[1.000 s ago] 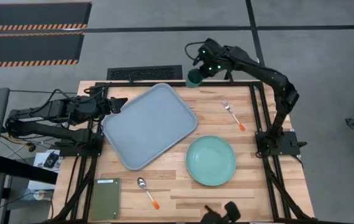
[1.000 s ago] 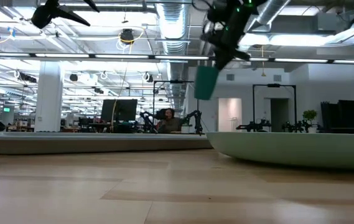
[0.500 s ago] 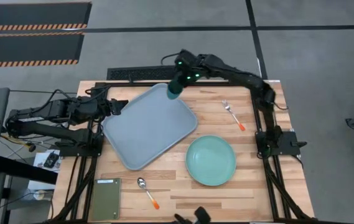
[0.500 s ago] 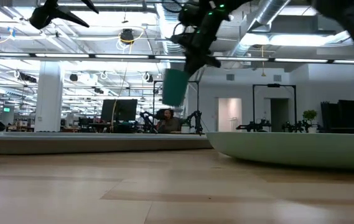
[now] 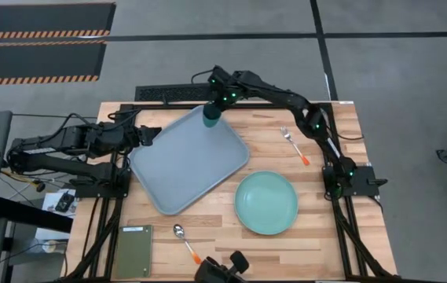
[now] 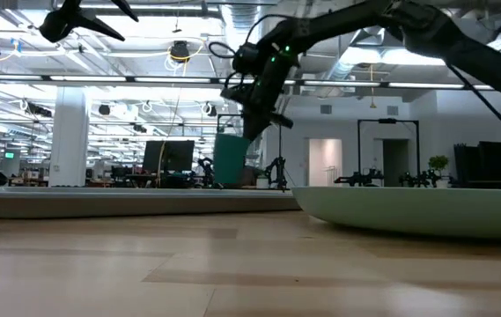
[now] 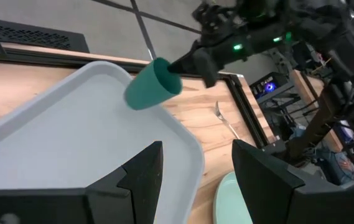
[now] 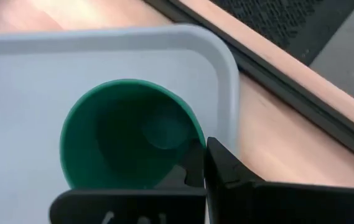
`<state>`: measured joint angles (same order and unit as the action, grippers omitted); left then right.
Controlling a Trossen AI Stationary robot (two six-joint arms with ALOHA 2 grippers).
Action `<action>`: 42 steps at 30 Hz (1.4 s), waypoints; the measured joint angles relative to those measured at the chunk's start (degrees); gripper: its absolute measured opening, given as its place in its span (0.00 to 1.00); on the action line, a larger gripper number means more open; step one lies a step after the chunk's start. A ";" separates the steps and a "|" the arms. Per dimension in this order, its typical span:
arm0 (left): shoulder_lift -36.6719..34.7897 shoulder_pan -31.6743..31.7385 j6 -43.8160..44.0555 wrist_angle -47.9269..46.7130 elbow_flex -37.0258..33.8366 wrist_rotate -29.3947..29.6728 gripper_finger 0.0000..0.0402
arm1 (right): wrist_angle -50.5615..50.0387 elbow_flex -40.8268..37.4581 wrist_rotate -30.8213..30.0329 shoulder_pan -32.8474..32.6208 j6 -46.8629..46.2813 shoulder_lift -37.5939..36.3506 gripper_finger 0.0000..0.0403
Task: Pick and place plate/cup/fork/spoon on tray
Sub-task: Put the teal cup on the gray tray
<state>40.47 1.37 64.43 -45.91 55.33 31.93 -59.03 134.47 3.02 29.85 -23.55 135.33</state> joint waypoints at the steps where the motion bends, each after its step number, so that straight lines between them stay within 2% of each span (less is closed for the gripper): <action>1: 0.00 0.00 0.22 0.00 0.00 -0.09 0.45 | 0.30 0.00 -0.04 -0.03 0.02 0.49 0.01; 13: 0.00 0.00 0.74 -0.20 0.00 -0.73 0.45 | 4.14 0.04 0.01 -0.50 0.04 2.77 0.01; 22: 0.04 0.00 1.07 -0.83 0.00 -0.76 0.45 | 3.85 0.04 0.03 -0.57 0.15 2.77 0.07; 33: 0.04 0.00 2.07 -1.16 0.00 -0.73 0.45 | 3.88 0.04 0.03 -0.61 0.24 2.77 0.09; 42: 0.04 0.00 2.07 -1.18 0.00 -0.73 0.45 | 3.85 0.04 0.03 -0.57 0.09 2.77 0.15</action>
<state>40.51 1.37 66.50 -47.09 55.33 31.20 -55.18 134.52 3.05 29.28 -23.46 138.10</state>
